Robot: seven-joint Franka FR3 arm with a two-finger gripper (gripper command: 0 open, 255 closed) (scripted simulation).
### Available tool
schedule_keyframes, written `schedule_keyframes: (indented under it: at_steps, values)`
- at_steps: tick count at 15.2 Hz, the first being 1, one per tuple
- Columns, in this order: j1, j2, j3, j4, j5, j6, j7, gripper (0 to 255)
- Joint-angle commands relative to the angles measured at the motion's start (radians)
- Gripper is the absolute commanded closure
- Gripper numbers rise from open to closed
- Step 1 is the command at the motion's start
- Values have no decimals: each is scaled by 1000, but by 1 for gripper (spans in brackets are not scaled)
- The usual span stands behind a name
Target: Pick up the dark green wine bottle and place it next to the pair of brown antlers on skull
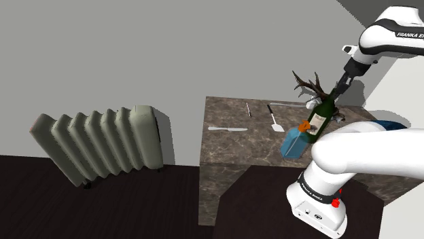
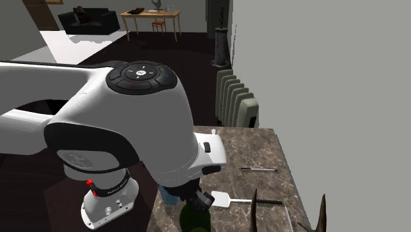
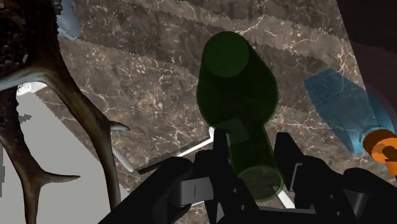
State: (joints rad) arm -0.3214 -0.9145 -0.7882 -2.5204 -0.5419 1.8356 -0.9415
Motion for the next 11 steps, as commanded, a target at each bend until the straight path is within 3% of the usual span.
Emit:
schedule_keyframes:
  at_steps: [1, 8, 9, 11]
  values:
    - [-3, -1, -6, -13, -6, 13, 2, 255]
    - [-2, -1, -6, -13, -6, 13, 2, 255]
    - [-2, -1, -6, -13, -6, 13, 2, 0]
    - [-2, -1, -6, -13, -6, 13, 2, 0]
